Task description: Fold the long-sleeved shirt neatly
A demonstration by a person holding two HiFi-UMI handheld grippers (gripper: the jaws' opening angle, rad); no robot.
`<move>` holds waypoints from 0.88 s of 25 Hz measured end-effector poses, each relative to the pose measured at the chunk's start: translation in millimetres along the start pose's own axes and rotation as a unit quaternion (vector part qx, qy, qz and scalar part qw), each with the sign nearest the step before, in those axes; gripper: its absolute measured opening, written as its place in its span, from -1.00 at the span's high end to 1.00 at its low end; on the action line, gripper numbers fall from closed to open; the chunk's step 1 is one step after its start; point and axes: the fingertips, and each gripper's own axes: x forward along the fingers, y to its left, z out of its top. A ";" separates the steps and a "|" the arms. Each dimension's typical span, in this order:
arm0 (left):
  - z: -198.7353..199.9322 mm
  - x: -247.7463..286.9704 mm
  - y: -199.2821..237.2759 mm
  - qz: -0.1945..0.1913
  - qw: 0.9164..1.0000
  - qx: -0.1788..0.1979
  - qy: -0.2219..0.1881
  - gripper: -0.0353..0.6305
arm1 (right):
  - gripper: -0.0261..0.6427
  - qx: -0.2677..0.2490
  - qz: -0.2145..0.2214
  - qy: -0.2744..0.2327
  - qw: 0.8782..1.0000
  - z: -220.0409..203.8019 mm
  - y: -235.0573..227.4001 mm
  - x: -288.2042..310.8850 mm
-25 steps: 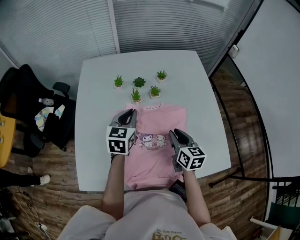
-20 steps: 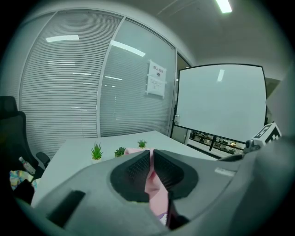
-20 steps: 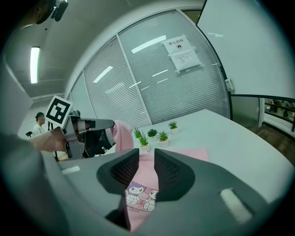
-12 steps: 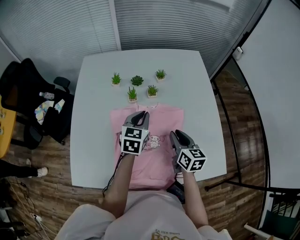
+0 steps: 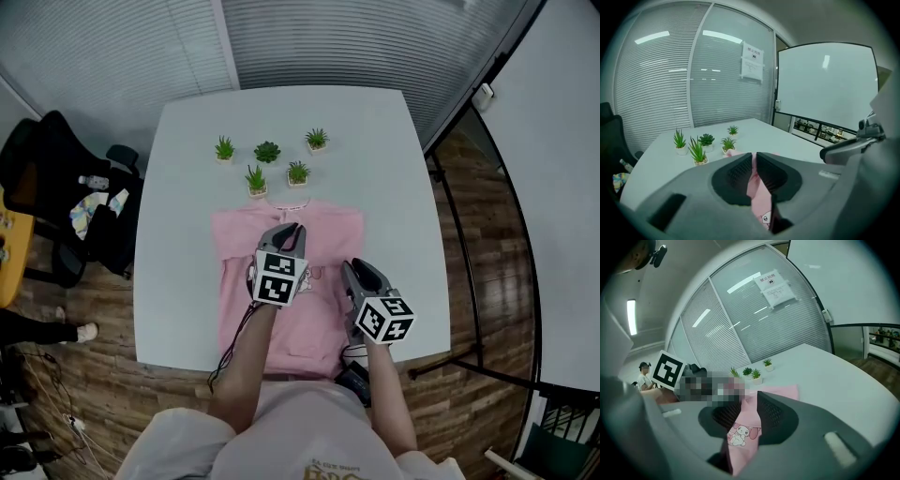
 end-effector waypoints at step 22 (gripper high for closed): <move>-89.0 76.8 -58.9 -0.016 0.975 0.176 0.135 0.53 | 0.58 -0.005 0.021 0.032 0.999 -26.6 -38.8 -10.8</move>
